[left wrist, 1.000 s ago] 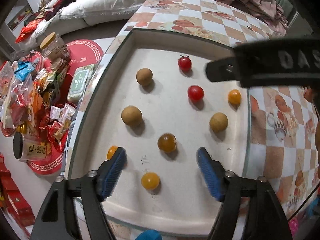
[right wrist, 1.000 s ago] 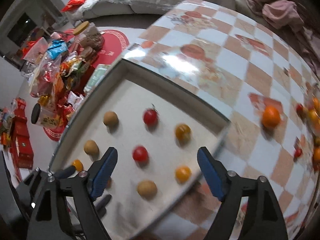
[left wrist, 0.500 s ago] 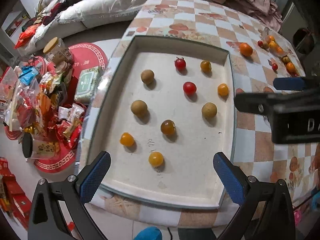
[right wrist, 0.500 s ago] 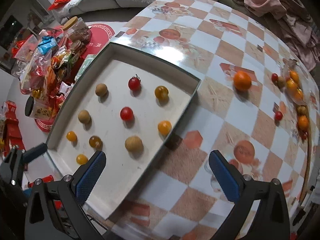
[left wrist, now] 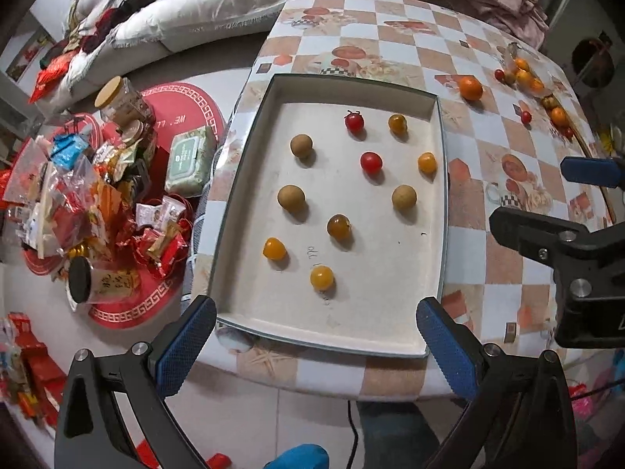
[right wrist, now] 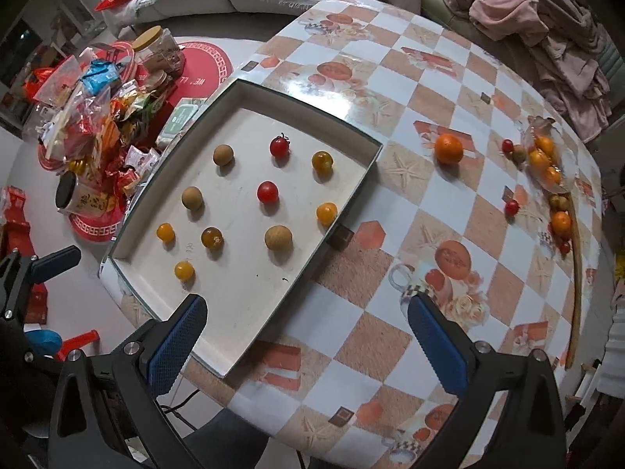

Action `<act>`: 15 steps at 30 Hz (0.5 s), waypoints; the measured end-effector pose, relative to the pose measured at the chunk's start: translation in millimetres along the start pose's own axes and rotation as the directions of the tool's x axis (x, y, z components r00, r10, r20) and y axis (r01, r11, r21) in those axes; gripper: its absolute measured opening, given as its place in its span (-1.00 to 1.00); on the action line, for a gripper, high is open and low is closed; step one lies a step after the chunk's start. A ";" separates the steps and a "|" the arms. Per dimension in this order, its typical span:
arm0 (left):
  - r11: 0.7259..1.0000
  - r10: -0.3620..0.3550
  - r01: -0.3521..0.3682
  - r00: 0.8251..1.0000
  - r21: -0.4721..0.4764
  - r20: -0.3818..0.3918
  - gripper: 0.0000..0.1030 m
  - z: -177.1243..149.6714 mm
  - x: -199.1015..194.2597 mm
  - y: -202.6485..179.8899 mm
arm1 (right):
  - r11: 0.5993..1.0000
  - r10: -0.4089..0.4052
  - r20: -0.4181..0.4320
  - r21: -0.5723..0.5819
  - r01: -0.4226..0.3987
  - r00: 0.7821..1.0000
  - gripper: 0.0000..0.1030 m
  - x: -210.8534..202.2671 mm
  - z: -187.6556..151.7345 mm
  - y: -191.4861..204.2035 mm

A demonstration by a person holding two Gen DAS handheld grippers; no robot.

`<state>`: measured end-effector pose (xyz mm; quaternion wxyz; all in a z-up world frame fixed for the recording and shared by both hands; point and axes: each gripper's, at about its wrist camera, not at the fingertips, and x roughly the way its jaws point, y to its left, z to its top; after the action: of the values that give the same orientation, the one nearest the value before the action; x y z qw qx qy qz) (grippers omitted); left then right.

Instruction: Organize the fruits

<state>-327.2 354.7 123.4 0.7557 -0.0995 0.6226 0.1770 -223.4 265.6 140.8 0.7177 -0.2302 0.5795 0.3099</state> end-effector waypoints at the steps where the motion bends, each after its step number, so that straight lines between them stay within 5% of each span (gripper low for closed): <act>1: 1.000 -0.005 0.005 1.000 0.001 0.000 1.00 -0.2 -2.3 0.1 | 1.000 -0.002 0.002 -0.001 0.002 1.000 1.00 -2.4 -0.5 0.1; 15: 1.000 0.006 -0.007 1.000 0.015 0.019 1.00 0.2 -22.1 6.4 | 0.999 -0.032 0.033 -0.042 0.033 0.999 1.00 -27.6 -3.5 11.7</act>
<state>-333.2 357.5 145.4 0.7616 -0.0899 0.6173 0.1756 -237.9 266.5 167.3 0.7267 -0.2500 0.5574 0.3141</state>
